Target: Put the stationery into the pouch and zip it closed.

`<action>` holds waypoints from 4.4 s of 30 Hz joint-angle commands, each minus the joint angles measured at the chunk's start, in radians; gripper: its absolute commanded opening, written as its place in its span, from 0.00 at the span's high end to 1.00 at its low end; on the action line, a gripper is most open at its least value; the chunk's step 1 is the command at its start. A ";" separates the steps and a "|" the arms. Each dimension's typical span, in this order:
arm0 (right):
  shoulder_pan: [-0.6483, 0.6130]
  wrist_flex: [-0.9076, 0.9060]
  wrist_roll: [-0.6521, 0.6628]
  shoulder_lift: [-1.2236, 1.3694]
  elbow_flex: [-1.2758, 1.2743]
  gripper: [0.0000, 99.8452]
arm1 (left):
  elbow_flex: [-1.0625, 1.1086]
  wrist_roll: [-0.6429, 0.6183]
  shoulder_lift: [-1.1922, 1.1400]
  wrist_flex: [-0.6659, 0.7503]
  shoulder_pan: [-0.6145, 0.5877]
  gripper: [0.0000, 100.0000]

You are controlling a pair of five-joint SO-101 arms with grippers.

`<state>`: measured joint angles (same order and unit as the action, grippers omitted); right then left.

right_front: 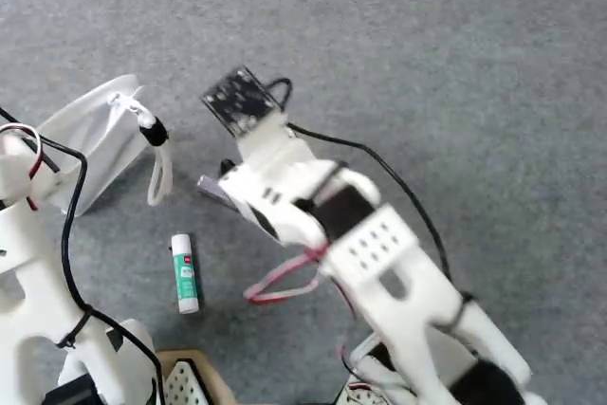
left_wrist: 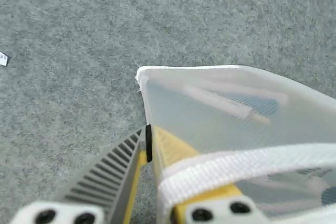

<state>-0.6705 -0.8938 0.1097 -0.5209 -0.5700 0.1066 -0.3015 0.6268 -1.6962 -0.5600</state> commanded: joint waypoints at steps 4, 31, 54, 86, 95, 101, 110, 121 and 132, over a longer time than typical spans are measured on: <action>-0.038 -0.006 -0.002 0.283 0.226 0.77 | 0.025 -0.006 0.008 0.005 -0.015 0.97; -0.060 -0.413 -0.002 1.168 0.997 0.77 | 0.021 0.069 0.006 0.052 -0.263 0.97; -0.058 -0.445 0.006 1.326 1.181 0.99 | 0.108 0.069 0.006 0.081 -0.262 0.97; 0.262 -0.787 -0.161 1.013 1.793 0.99 | 0.104 0.057 0.015 -0.038 0.346 0.97; 0.272 -0.865 -0.163 0.955 2.083 0.99 | 0.097 -0.057 0.008 -0.032 0.544 0.97; 0.158 -0.867 -0.164 0.849 2.120 0.99 | 0.117 -0.110 0.008 0.006 0.513 0.97; -0.104 -0.861 -0.161 0.811 2.123 0.99 | 0.197 -0.104 0.008 0.115 0.409 0.97; -0.104 -0.861 -0.170 0.869 2.120 0.99 | 0.237 -0.110 0.006 0.219 0.302 0.97; -0.035 -0.864 -0.183 1.078 2.166 0.99 | 0.266 -0.110 -0.044 0.222 0.243 0.97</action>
<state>-0.7227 -1.7561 -0.0729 0.5501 1.5382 0.3491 -0.4089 0.6329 -1.5060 -0.2731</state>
